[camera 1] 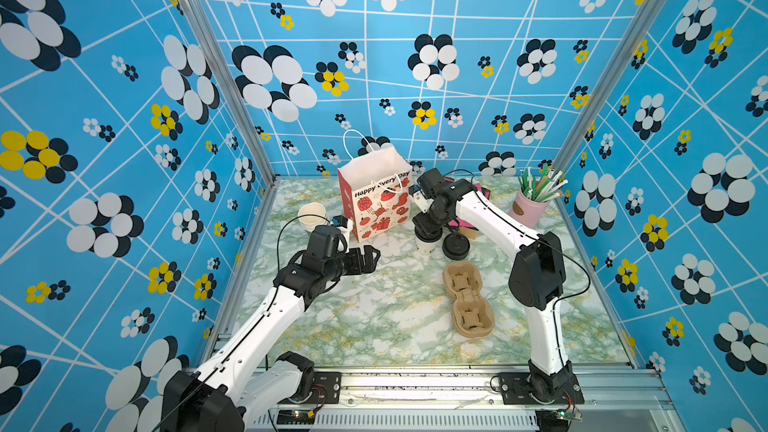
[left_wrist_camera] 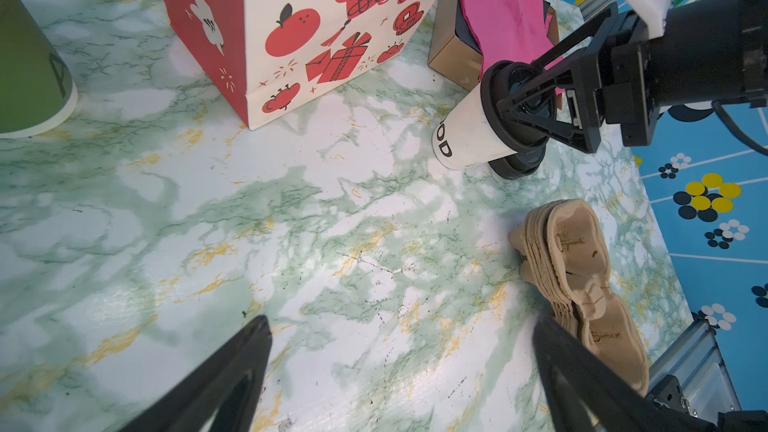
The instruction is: Pack the takeout coffee
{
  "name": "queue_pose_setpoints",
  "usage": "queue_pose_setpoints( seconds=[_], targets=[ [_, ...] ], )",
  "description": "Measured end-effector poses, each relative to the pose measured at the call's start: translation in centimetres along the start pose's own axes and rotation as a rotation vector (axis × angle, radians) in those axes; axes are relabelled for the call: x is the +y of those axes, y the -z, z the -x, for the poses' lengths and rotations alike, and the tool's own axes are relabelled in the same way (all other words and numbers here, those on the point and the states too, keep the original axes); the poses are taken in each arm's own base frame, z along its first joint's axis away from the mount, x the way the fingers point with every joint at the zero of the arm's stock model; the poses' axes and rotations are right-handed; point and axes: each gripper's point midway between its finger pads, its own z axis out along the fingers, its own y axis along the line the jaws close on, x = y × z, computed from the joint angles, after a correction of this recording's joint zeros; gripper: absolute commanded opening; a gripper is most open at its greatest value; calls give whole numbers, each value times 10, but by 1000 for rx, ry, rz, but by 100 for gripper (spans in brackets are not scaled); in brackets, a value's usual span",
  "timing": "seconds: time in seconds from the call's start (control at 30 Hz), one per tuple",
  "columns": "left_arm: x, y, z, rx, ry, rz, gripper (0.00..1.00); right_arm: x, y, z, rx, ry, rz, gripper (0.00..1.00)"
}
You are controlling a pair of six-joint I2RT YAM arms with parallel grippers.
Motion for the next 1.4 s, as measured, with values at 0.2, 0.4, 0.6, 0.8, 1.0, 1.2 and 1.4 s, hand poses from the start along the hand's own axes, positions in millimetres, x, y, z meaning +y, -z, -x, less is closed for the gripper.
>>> queue_pose_setpoints(
  seconds=[0.2,0.4,0.6,0.8,1.0,1.2,1.4],
  targets=[
    [0,0,0,0,0,0,99,1,-1,-1,0,3,8,71],
    [0,0,0,1,0,0,99,2,-2,-2,-21,-1,16,70],
    [0,-1,-1,5,1,-2,99,2,-2,-3,-50,-6,19,67],
    [0,-1,0,4,1,-3,99,3,-2,-5,-89,-11,19,69],
    [0,-1,0,4,1,-3,99,3,-1,-4,-95,-14,22,72],
    [0,-1,0,4,1,-3,99,7,2,-7,-78,-25,44,79],
    [0,-1,0,4,1,-3,99,9,5,-12,-52,-34,57,82]
  ],
)
